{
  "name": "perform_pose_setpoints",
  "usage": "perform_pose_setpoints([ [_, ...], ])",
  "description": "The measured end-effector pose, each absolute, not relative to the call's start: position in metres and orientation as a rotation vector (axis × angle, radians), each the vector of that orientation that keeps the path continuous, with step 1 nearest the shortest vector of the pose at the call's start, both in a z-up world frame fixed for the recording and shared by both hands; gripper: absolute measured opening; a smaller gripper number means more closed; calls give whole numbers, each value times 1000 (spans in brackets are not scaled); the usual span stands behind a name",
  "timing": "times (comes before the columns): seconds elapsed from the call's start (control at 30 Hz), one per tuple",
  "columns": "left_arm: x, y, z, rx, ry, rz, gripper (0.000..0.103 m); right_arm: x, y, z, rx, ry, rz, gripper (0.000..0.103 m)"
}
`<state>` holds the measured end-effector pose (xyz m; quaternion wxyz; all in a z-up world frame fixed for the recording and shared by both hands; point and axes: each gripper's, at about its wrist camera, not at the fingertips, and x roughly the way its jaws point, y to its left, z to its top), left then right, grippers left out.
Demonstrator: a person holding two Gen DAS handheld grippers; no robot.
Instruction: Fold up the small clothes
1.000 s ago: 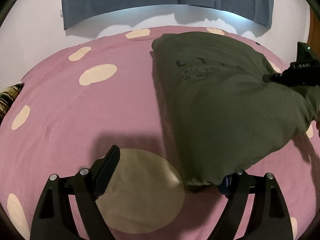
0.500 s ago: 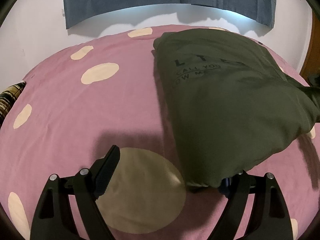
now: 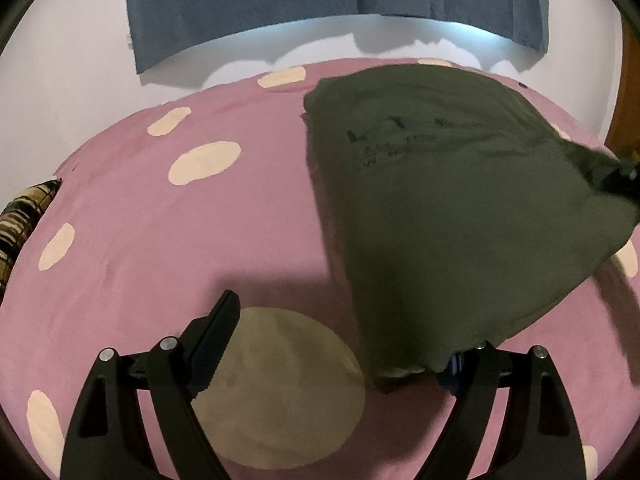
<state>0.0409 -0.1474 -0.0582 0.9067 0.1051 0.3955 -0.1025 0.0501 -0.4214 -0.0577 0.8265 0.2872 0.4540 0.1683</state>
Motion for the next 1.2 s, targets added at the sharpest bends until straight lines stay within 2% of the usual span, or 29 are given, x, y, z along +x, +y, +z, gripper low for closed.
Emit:
perform_pose_setpoints([
  [0.1, 44, -145, -63, 199, 847, -233, 85, 51, -437, -94, 727, 989, 378, 12],
  [0.33, 46, -146, -66, 195, 861, -244, 85, 53, -451, -124, 848, 967, 430, 12],
  [0.87, 54, -139, -70, 133, 906, -271, 87, 25, -474, -131, 979, 918, 456, 20],
  [1.07, 54, -132, -71, 98, 929, -304, 87, 13, -479, -125, 972, 920, 443, 31],
  [1.2, 41, -119, -64, 76, 941, -396, 86, -7, -492, -111, 937, 921, 410, 52],
])
